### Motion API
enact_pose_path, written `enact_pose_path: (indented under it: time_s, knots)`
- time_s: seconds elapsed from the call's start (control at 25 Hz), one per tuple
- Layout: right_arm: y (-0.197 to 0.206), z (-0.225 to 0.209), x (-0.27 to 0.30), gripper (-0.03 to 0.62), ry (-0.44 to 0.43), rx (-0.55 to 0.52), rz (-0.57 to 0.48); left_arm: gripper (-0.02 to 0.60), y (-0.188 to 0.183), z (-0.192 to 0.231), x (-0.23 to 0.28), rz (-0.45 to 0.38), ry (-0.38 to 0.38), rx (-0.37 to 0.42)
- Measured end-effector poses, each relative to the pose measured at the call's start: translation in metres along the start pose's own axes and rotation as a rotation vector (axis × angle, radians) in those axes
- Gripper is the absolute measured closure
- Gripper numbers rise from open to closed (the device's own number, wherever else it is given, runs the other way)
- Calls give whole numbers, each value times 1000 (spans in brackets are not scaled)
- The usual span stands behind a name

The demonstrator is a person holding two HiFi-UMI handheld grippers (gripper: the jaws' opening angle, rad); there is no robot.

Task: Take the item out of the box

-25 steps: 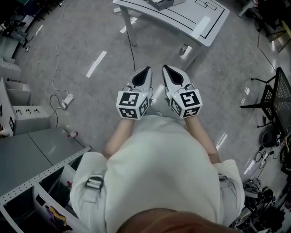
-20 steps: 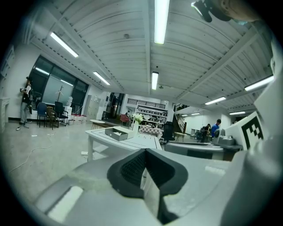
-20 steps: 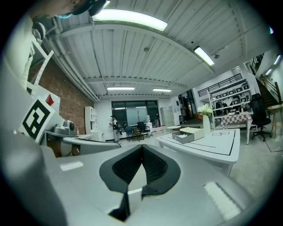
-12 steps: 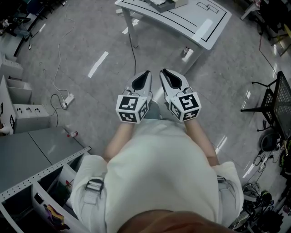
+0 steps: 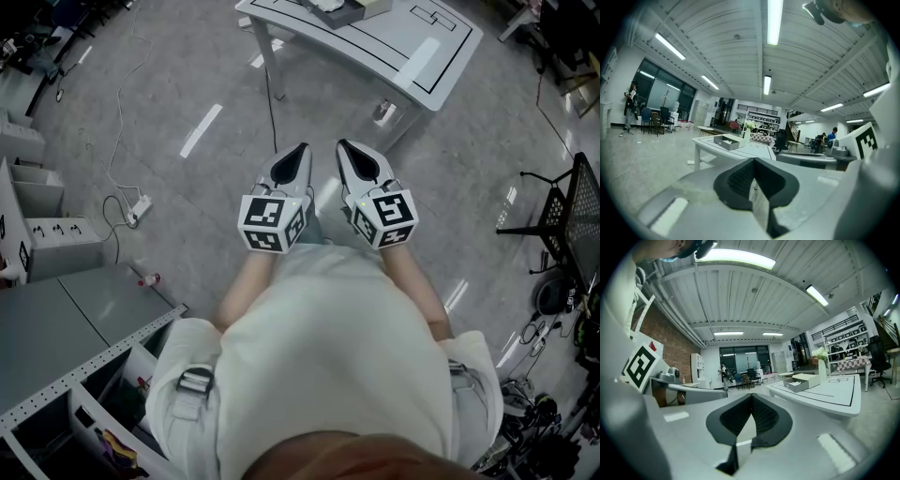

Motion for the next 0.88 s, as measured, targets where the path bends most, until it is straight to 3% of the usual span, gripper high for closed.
enact_pose_path:
  time_s: [0.56,0.88]
  knots:
    - [-17,-60,80,606,21,-8,8,581,-24,49,91,27,31,-20]
    - [-33,-90,140,606,0,-75,57,581,-49,85,144,45,50,-15]
Point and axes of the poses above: the fingertips, and each gripper's own axes: x forward along the fingers, z to its left, y out of its underside, the point moved 9 cm from there along -x, backward along the fingers, and after that the axes turned 10 degrees about -y, right-handed, at the moved point
